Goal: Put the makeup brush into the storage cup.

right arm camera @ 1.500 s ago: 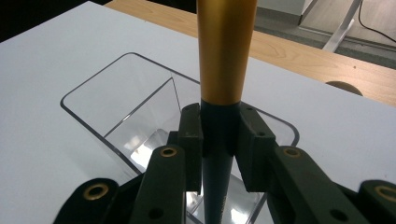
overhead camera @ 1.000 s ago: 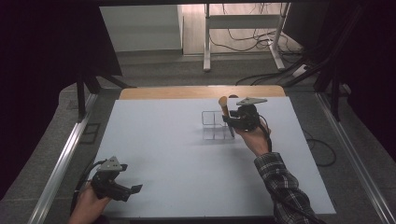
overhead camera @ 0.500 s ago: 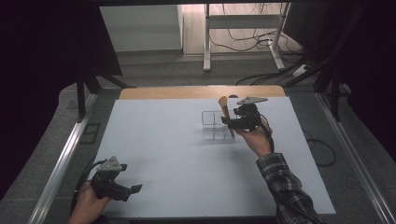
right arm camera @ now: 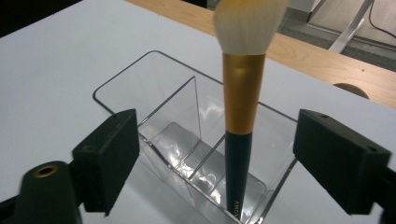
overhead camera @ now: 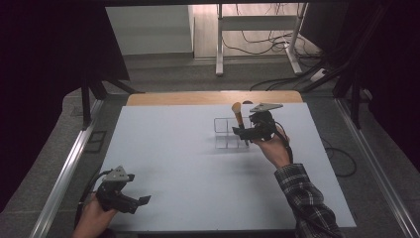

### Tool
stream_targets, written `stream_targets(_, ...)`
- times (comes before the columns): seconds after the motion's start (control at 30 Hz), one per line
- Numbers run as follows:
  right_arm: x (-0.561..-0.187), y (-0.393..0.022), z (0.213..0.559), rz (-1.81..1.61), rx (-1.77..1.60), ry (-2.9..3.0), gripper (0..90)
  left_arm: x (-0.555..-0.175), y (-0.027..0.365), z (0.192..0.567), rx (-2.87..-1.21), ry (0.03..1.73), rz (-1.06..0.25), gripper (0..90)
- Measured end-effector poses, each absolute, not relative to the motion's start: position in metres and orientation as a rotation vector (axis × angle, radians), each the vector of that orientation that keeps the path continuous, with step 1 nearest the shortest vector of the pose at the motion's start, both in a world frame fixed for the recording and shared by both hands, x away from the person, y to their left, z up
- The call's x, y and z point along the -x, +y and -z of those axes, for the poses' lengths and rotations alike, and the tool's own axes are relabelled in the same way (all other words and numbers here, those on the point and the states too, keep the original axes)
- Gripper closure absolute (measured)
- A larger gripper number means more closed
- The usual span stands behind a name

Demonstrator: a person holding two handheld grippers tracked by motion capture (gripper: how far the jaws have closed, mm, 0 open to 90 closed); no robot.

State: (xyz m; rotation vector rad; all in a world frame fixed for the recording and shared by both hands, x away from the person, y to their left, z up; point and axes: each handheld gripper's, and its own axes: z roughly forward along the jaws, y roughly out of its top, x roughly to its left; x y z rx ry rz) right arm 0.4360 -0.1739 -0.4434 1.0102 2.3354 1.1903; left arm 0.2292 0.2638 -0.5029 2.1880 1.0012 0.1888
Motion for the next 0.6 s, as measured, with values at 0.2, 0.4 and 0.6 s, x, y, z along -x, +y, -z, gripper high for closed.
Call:
stream_targets(0.2, -0.4338, -0.1723, 0.443, -1.178, -1.006, 2.357, 7.0, -0.2291, 0.2643, 0.5026, -2.185, 1.001, -0.19, 0.0)
stream_targets(0.4, -0.4313, -0.1751, 0.4411, -1.197, -1.006, 2.37, 5.0, -0.2291, 0.2642, 0.5026, -2.184, 1.001, -0.189, 0.0)
stream_targets(0.6, -0.4283, -0.176, 0.4391, -1.188, -0.999, 2.376, 4.0, -0.229, 0.2643, 0.5025, -2.184, 1.0, -0.19, 0.0)
